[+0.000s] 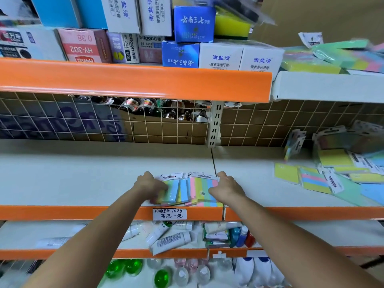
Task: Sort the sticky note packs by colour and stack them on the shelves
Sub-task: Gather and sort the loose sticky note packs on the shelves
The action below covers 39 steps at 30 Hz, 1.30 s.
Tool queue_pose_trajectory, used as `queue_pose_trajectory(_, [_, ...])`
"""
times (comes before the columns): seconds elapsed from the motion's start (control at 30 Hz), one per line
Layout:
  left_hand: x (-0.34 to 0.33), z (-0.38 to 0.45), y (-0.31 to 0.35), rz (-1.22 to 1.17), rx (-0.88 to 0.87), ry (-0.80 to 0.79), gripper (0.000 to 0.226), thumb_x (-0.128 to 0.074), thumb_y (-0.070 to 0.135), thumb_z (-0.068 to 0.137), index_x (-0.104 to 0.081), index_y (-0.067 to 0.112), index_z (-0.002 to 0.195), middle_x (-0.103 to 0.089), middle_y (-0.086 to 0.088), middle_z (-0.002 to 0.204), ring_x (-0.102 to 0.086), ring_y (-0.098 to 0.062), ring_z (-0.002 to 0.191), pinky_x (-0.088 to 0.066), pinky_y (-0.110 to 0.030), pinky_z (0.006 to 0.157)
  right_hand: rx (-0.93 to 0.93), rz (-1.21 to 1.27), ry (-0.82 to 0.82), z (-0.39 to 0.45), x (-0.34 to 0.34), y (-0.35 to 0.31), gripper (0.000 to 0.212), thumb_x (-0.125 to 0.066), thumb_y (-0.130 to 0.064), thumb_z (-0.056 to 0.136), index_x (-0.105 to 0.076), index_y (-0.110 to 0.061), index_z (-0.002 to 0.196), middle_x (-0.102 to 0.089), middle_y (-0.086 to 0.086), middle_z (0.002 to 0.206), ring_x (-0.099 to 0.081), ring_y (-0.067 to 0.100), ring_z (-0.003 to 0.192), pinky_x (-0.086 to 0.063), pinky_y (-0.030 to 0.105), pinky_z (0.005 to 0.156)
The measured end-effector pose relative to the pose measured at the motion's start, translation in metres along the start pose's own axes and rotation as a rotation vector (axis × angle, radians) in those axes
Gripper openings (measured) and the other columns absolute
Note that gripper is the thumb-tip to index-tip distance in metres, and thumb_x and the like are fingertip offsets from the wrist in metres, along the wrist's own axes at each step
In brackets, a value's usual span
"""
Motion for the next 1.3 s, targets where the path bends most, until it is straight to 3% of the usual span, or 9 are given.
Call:
queue_pose_trajectory(0.13, [-0.003, 0.0, 0.0, -0.044, 0.008, -0.072, 0.036, -0.07, 0.027, 0.079, -0.049, 0.003, 0.095, -0.057, -0.012, 0.074, -0.051, -0.02, 0.048, -0.035, -0.021, 0.042, 0.085, -0.018, 0.035, 0.0, -0.001, -0.001, 0.048, -0.055, -0.024, 0.088, -0.048, -0.028, 0.135, -0.046, 0.003, 0.132, -0.052, 0.023, 0.113, -0.046, 0.029, 0.083])
queue_pose_trajectory(0.23, [-0.005, 0.0, 0.001, -0.016, 0.006, -0.096, 0.024, -0.069, 0.02, 0.08, -0.05, 0.004, 0.08, -0.052, -0.01, 0.06, -0.048, -0.023, 0.046, -0.037, -0.022, 0.048, 0.102, 0.001, -0.007, 0.001, -0.006, 0.002, 0.042, -0.054, -0.023, 0.089, -0.053, -0.027, 0.131, -0.046, 0.003, 0.134, -0.053, 0.022, 0.114, -0.044, 0.028, 0.087])
queue_pose_trajectory(0.37, [-0.005, 0.001, 0.005, 0.077, -0.006, -0.033, 0.032, -0.07, 0.027, 0.076, -0.05, 0.006, 0.09, -0.058, -0.011, 0.083, -0.058, -0.027, 0.074, -0.042, -0.026, 0.057, 0.123, 0.025, -0.006, 0.0, -0.004, 0.003, 0.043, -0.053, -0.021, 0.09, -0.053, -0.026, 0.132, -0.046, 0.003, 0.135, -0.052, 0.022, 0.115, -0.043, 0.026, 0.087])
queue_pose_trajectory(0.5, [-0.011, 0.001, 0.025, 0.22, -0.088, 0.121, 0.048, -0.064, 0.037, 0.078, -0.051, 0.01, 0.115, -0.054, -0.013, 0.118, -0.053, -0.032, 0.108, -0.046, -0.036, 0.087, 0.114, 0.067, 0.024, -0.001, 0.009, 0.01, 0.04, -0.052, -0.021, 0.09, -0.054, -0.024, 0.129, -0.048, 0.004, 0.132, -0.056, 0.023, 0.103, -0.045, 0.028, 0.083])
queue_pose_trajectory(0.57, [-0.021, -0.001, 0.043, 0.196, -0.151, 0.113, 0.054, -0.066, 0.037, 0.08, -0.051, 0.011, 0.125, -0.053, -0.013, 0.127, -0.05, -0.033, 0.115, -0.044, -0.038, 0.095, 0.101, 0.087, 0.049, -0.001, 0.019, 0.019, 0.039, -0.054, -0.023, 0.09, -0.054, -0.021, 0.129, -0.048, 0.006, 0.134, -0.055, 0.025, 0.11, -0.046, 0.029, 0.088])
queue_pose_trajectory(0.8, [-0.083, -0.032, 0.117, 0.09, -0.36, -0.062, 0.055, -0.068, 0.034, 0.082, -0.05, 0.009, 0.128, -0.057, -0.013, 0.125, -0.056, -0.029, 0.108, -0.047, -0.032, 0.087, 0.025, 0.108, 0.135, 0.006, 0.062, 0.076, 0.042, -0.052, -0.024, 0.092, -0.05, -0.018, 0.134, -0.046, 0.005, 0.14, -0.051, 0.025, 0.121, -0.043, 0.03, 0.093])
queue_pose_trajectory(0.97, [-0.137, -0.056, 0.168, 0.007, -0.452, -0.171, 0.056, -0.067, 0.032, 0.086, -0.046, 0.009, 0.132, -0.055, -0.008, 0.121, -0.052, -0.016, 0.079, -0.04, -0.023, 0.057, -0.037, 0.075, 0.206, 0.016, 0.094, 0.126, 0.043, -0.053, -0.024, 0.093, -0.049, -0.016, 0.135, -0.048, 0.008, 0.137, -0.052, 0.028, 0.119, -0.044, 0.032, 0.091])
queue_pose_trajectory(1.13, [-0.187, -0.066, 0.204, 0.049, -0.534, -0.226, 0.061, -0.069, 0.035, 0.084, -0.045, 0.013, 0.136, -0.049, -0.008, 0.137, -0.051, -0.023, 0.116, -0.043, -0.025, 0.084, -0.099, -0.038, 0.249, 0.029, 0.126, 0.181, 0.043, -0.056, -0.022, 0.09, -0.049, -0.014, 0.132, -0.053, 0.009, 0.131, -0.05, 0.03, 0.12, -0.045, 0.034, 0.088])
queue_pose_trajectory(1.3, [-0.23, -0.065, 0.242, 0.234, -0.608, -0.227, 0.067, -0.069, 0.038, 0.081, -0.042, 0.019, 0.139, -0.045, -0.007, 0.139, -0.046, -0.027, 0.124, -0.044, -0.037, 0.098, -0.1, -0.162, 0.224, 0.046, 0.151, 0.228, 0.046, -0.057, -0.015, 0.087, -0.048, -0.01, 0.132, -0.054, 0.011, 0.128, -0.05, 0.03, 0.119, -0.046, 0.035, 0.086])
Point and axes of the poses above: each hand's wrist, its own z-axis towards the middle knuckle, its own x-axis out of the back of the hand, y = z × x, the point moved 1 cm from there along z, towards the middle knuckle
